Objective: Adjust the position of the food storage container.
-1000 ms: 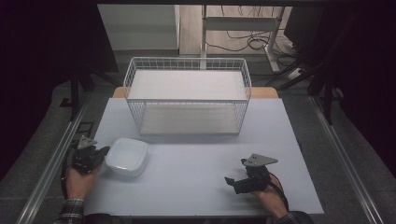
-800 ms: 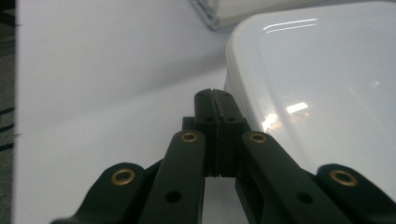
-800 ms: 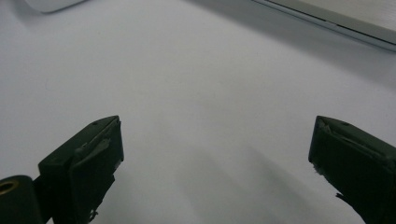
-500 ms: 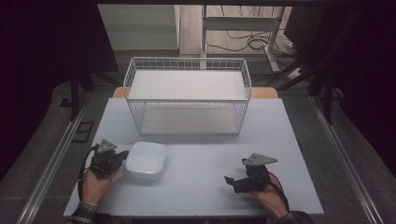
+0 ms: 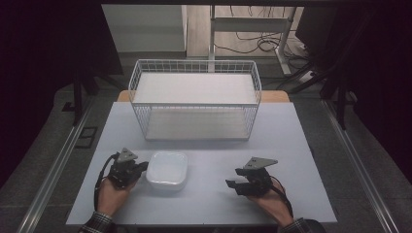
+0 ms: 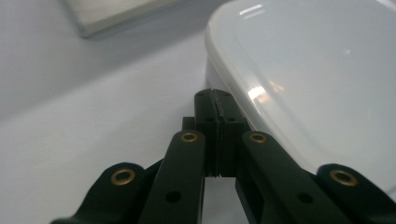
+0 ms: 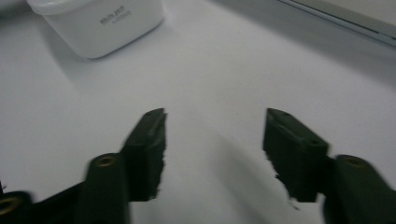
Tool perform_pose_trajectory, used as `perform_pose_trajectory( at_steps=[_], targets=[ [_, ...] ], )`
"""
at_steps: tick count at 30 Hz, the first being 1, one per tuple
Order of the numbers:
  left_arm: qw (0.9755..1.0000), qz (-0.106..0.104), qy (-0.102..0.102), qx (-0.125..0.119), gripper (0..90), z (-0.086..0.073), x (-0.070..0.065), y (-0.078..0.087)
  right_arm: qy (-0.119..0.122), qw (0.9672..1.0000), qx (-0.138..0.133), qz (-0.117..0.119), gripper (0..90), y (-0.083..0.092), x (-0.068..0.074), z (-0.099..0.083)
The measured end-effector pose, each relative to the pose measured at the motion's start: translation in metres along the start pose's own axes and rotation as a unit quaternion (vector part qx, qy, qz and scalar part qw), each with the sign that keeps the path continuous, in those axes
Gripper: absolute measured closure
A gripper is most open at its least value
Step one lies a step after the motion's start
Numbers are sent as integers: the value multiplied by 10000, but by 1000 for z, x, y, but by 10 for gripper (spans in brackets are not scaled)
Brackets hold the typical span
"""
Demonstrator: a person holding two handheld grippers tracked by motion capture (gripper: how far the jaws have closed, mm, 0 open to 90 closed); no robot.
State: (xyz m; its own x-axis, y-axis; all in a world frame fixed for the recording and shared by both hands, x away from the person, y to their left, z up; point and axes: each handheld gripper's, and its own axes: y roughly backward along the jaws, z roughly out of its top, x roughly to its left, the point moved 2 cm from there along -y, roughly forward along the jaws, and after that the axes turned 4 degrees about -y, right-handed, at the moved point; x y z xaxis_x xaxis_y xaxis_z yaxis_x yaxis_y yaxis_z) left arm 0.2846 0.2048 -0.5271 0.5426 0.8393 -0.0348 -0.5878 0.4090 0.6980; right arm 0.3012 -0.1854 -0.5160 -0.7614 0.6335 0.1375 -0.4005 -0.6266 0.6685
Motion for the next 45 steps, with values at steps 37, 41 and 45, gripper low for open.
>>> perform_pose_trajectory(
  at_steps=[37, 41, 45],
  targets=[
    [9946, -705, -759, -68, 797, 24, -65, -27, 477, 9988, 28, -56, 828, -17, 5, 19],
    [9950, -677, -710, -190, 640, 21, -61, -22, 468, 9988, -33, -101, 730, -10, 0, 17],
    [9944, -655, -726, -397, 449, 20, -59, -19, 457, 9988, -54, -138, 580, -5, -3, 13]
  ],
)
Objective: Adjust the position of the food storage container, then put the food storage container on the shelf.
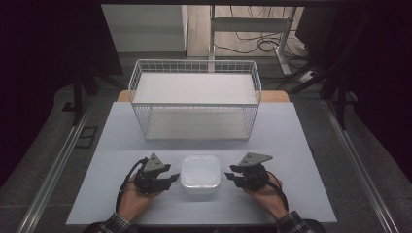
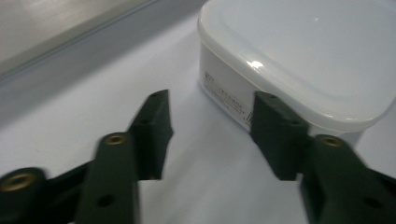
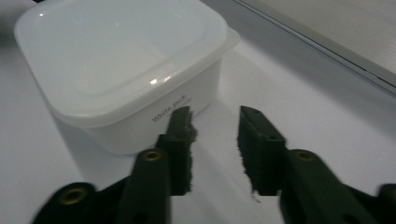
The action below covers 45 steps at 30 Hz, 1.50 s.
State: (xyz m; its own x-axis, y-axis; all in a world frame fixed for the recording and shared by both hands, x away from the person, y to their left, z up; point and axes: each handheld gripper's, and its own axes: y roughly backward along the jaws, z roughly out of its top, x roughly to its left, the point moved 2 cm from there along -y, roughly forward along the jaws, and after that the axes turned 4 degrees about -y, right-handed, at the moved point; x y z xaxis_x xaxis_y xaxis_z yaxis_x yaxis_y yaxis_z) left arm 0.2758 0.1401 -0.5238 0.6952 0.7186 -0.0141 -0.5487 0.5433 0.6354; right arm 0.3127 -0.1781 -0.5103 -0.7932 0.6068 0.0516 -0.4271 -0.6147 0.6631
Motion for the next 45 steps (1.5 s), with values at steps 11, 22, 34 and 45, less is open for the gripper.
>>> perform_pose_trajectory(
  at_steps=[11, 22, 34, 45],
  targets=[
    [9993, -253, 219, -141, 170, -6, 5, 5, -71, 9999, -88, -54, 257, 1, -6, -7],
    [9982, -269, 86, -529, 75, -10, 9, 8, -97, 9997, -204, -1, 65, 1, -6, -6],
    [9955, -468, 187, -799, 78, 1, 5, 17, -28, 9991, -401, 134, 54, 10, 1, 9],
    [9945, -703, 221, -746, 76, 17, -6, 8, 18, 9987, -391, 328, 29, 5, 20, 23]
  ],
)
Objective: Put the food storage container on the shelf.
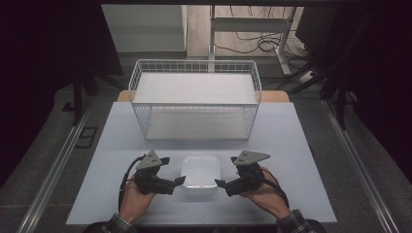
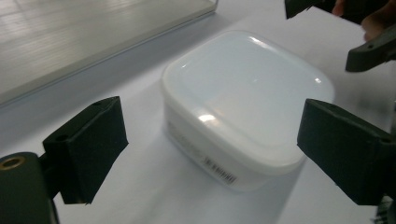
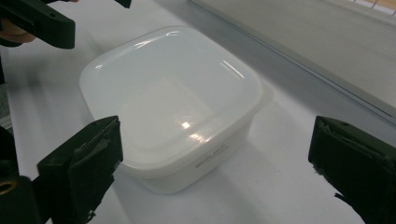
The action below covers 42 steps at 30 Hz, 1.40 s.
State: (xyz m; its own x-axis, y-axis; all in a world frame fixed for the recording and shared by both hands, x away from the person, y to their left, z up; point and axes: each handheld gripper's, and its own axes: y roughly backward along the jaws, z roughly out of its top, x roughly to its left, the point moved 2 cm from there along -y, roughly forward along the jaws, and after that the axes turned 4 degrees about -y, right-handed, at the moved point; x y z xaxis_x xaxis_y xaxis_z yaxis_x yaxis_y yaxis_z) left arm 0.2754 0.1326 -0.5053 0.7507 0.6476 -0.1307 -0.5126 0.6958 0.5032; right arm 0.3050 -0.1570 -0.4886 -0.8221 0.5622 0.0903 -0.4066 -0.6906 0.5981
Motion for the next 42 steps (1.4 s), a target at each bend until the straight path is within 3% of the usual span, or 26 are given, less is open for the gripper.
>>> perform_pose_trajectory(
  at_steps=[3, 13, 20, 21, 24, 28, 33, 37, 42],
  targets=[
    [9999, -38, -11, 111, 70, 3, -2, -7, 35, 9999, 146, -6, 42, -3, 2, 4],
    [9987, -174, -6, 474, 45, 4, 2, -33, -508, 9974, 367, 347, 92, -22, -2, 7],
    [9960, -663, 329, 508, 93, -1, 3, -35, -740, 9940, 548, 588, 86, -32, -1, 3],
    [9955, -693, 369, 529, 114, -1, 2, -35, -809, 9922, 596, 740, 106, -32, -1, 3],
    [9951, -644, 481, 585, 136, -2, -1, -31, -921, 9897, 694, 849, 110, -33, -2, 1],
    [9941, -592, 709, 570, 275, -5, -3, -20, -895, 9908, 742, 688, 243, -25, 1, 2],
    [9933, -546, 871, 533, 459, -6, -4, -11, -1128, 9884, 815, 602, 462, -12, 1, 3],
    [9927, -511, 1000, 433, 574, -5, -4, -5, -1320, 9867, 761, 558, 572, -5, 2, 3],
    [9944, -194, 1025, 190, 673, -3, -7, -2, -1460, 9870, 574, 348, 685, 1, 4, 5]
  ],
)
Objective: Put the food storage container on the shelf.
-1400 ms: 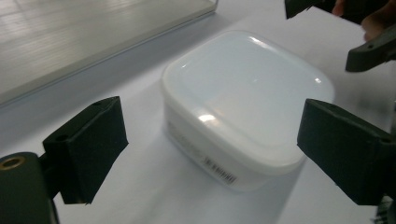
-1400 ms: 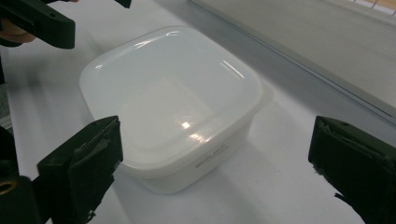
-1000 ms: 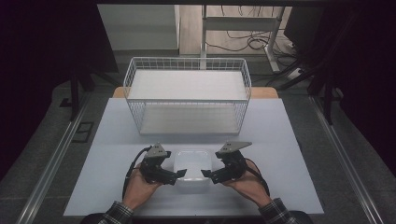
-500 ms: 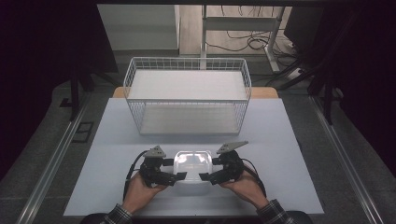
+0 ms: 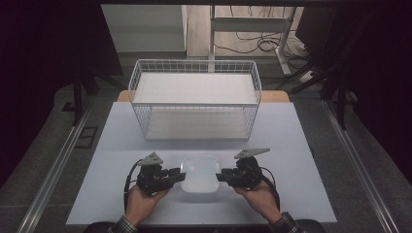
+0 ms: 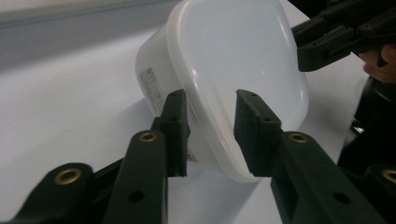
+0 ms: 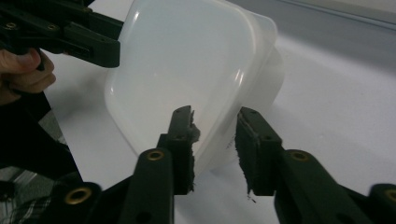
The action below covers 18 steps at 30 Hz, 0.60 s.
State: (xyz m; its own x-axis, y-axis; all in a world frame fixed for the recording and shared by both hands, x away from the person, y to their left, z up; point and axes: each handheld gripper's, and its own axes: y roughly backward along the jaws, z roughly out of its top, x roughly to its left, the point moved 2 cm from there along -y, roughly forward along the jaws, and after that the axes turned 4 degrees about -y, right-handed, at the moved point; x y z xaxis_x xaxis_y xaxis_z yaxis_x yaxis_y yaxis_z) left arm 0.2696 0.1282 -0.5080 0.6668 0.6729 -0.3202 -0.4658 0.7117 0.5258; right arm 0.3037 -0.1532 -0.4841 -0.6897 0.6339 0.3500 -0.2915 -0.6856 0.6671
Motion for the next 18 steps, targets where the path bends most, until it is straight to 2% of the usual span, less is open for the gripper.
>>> perform_pose_trajectory(
  at_steps=[3, 4, 5, 7, 10, 18],
  targets=[
    [9999, 39, 61, -151, 752, 0, 1, 2, 14, 9999, -134, -104, 768, 2, 0, -1],
    [9998, 69, -11, -173, 782, 0, 1, 2, 38, 9997, -168, -167, 780, 2, 1, -2],
    [9997, 153, -36, -167, 782, 0, 1, 2, 164, 9992, -191, -295, 781, 0, 2, -3],
    [9997, 152, 14, -171, 782, 0, 1, 2, 165, 9989, -264, -338, 781, -1, 3, -3],
    [9997, 139, 76, -189, 784, 0, 3, 2, 139, 9988, -359, -303, 782, -2, 2, -3],
    [9992, 221, 28, -329, 786, 7, 2, 4, 186, 9971, -655, -334, 778, 1, 0, 3]
  ],
)
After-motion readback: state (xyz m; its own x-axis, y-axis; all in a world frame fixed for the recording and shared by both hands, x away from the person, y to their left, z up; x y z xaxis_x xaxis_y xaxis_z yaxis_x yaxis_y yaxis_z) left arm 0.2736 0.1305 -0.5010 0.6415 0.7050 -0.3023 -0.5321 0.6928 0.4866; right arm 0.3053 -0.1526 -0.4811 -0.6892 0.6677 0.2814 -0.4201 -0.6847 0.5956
